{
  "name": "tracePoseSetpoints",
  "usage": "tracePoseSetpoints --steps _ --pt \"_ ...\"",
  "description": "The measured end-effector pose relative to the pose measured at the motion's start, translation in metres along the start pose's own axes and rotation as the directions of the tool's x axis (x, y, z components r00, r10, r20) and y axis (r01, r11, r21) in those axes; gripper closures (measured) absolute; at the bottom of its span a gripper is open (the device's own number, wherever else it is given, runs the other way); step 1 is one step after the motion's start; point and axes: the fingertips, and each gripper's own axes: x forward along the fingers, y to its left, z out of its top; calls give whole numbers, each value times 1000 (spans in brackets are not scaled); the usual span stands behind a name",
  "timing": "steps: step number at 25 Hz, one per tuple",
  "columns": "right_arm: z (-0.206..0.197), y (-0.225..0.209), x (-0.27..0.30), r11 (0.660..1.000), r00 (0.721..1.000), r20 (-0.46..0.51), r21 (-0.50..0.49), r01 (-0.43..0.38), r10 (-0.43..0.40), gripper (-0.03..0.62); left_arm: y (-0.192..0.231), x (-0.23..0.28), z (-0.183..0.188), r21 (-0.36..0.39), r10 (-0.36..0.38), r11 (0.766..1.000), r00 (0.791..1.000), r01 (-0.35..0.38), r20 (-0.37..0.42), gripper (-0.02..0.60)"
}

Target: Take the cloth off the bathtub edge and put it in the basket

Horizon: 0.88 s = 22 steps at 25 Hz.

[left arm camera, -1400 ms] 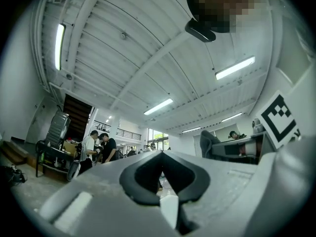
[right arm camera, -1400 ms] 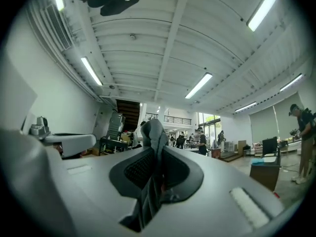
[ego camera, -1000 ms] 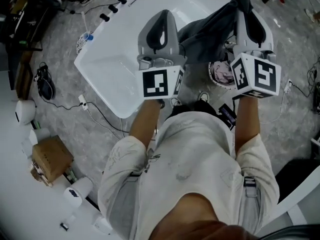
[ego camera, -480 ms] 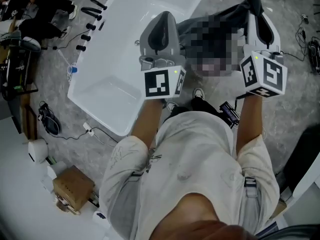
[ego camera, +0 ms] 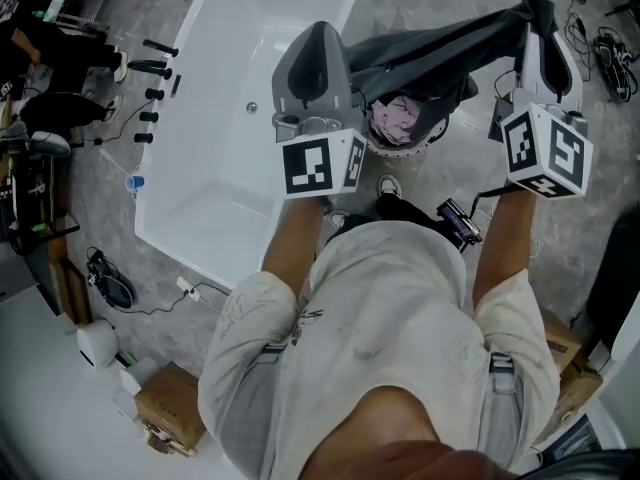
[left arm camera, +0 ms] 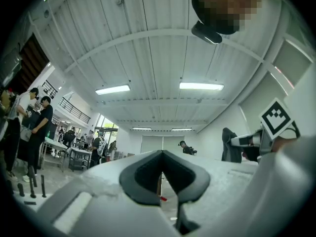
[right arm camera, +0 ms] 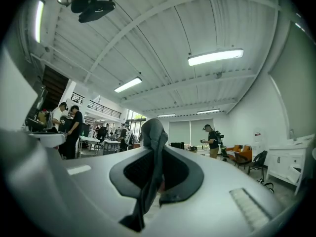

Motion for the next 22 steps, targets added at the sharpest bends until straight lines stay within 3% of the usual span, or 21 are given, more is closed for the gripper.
tracePoseSetpoints --steps 11,22 --pt "3 -78 -26 987 988 -1 -40 156 -157 565 -57 32 -15 -39 -121 992 993 121 -11 580" --pt "-11 -144 -49 952 952 -35 -47 304 -306 565 -115 69 -37 -75 -260 963 965 257 -32 580"
